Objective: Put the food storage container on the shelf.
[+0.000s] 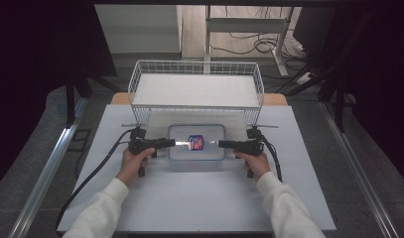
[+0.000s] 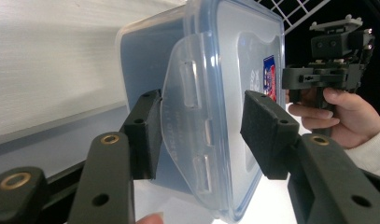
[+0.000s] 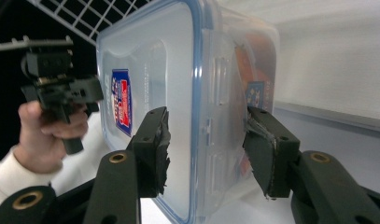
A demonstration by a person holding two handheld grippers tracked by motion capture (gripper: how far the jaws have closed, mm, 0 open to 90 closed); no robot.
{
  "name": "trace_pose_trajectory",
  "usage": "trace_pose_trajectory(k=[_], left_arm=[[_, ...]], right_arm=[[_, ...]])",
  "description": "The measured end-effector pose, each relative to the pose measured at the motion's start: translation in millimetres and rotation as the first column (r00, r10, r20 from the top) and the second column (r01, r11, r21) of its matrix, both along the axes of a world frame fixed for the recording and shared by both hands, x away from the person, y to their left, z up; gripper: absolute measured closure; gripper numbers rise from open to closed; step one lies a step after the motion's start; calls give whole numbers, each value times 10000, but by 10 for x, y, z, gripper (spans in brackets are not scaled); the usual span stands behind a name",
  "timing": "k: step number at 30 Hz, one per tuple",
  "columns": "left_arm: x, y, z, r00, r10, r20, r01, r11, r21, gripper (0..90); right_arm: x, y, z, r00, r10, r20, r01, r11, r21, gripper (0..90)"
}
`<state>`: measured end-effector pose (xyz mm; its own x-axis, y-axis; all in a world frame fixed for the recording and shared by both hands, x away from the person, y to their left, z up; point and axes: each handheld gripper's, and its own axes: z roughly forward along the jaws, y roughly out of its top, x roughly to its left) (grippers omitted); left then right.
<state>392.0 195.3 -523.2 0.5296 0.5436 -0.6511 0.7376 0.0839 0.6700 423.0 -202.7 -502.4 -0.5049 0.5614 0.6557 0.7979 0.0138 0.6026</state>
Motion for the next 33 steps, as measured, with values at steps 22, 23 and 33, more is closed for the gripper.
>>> trace_pose_trajectory(k=[22,23,33], left_arm=[[130,2,-117,9942,649,-855,-715,9945,-771,451],[129,0,-117,9943,652,-838,-716,9946,-758,450],[-43,12,37,9993,231,-287,-226,9996,189,270]], right_arm=[[79,25,-99,9878,-1289,-874,1363,9871,838,487],[77,25,-98,9882,-1280,-837,1347,9877,792,484],[-66,7,69,9904,-1295,492,1315,9906,-388,324]])
